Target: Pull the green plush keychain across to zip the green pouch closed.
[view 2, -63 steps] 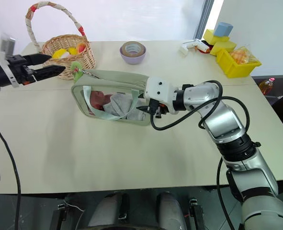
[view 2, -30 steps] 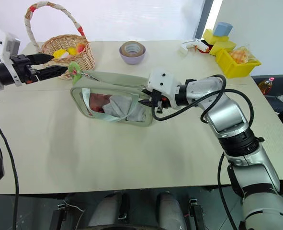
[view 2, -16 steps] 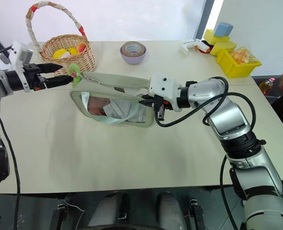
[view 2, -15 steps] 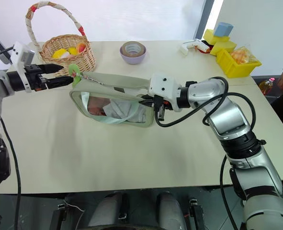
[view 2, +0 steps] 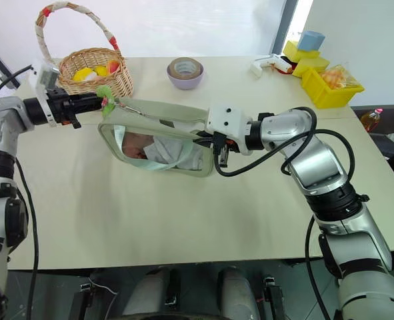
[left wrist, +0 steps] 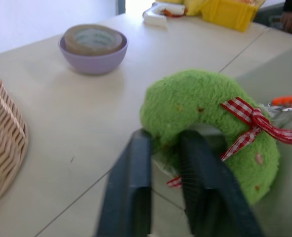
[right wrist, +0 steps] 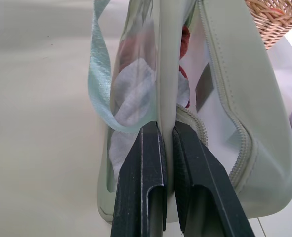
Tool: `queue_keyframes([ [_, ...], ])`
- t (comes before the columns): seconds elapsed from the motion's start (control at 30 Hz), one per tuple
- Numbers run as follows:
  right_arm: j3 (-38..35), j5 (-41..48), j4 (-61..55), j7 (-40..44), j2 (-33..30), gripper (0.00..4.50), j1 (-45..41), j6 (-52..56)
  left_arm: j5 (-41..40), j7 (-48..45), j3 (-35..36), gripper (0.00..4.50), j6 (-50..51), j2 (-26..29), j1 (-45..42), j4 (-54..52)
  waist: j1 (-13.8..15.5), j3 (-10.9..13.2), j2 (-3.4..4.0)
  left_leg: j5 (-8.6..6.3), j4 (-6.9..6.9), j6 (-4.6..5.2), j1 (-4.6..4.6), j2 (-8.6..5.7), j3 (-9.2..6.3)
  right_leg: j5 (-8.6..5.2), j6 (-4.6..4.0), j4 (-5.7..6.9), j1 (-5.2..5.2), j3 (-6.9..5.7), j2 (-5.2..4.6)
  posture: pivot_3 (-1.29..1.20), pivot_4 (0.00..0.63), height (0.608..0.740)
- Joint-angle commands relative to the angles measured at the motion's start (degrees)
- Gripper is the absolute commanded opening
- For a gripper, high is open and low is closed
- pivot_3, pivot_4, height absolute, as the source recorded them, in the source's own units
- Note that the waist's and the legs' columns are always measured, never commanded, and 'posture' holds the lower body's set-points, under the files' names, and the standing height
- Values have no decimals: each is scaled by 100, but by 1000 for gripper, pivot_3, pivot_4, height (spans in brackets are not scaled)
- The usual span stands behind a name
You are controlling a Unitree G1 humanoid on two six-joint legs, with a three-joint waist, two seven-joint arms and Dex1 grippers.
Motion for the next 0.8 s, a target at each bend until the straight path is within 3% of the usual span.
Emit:
queue_keyframes([
  [0.03,-40,-237,284,-153,59,0,-139,-255,-378,-292,287,277,371,312,-208,-582,-6,0,0,0,0,0,0,0,0,0,0,0,0,0,0,0,150,739],
  [0.27,-27,-372,659,-166,236,0,-288,-551,-1016,-460,268,277,1486,316,-236,-1776,1,0,0,0,1,-1,1,2,-5,0,0,1,4,1,-1,0,150,739],
  [0.37,7,-408,709,-150,305,0,-309,-583,-621,-338,-234,277,1080,166,194,-2370,-9,-1,2,0,0,-1,2,3,-4,0,0,1,4,1,-1,0,150,739],
  [0.47,24,-471,714,-202,366,0,-267,-548,-409,23,-290,277,780,-6,320,-2371,-15,-3,5,1,-2,-2,12,4,-2,0,0,3,8,3,0,0,150,739],
  [0.57,14,-491,681,-196,383,0,-229,-520,-449,24,-259,1099,768,-22,300,-2311,-35,-2,4,1,-2,-2,10,4,0,0,0,2,5,4,7,0,150,739],
  [0.8,9,-528,711,-213,427,0,-223,-523,-421,200,-194,4466,766,117,-78,-2173,-24,-2,4,1,-1,-1,10,3,0,0,0,2,7,4,5,0,150,739],
])
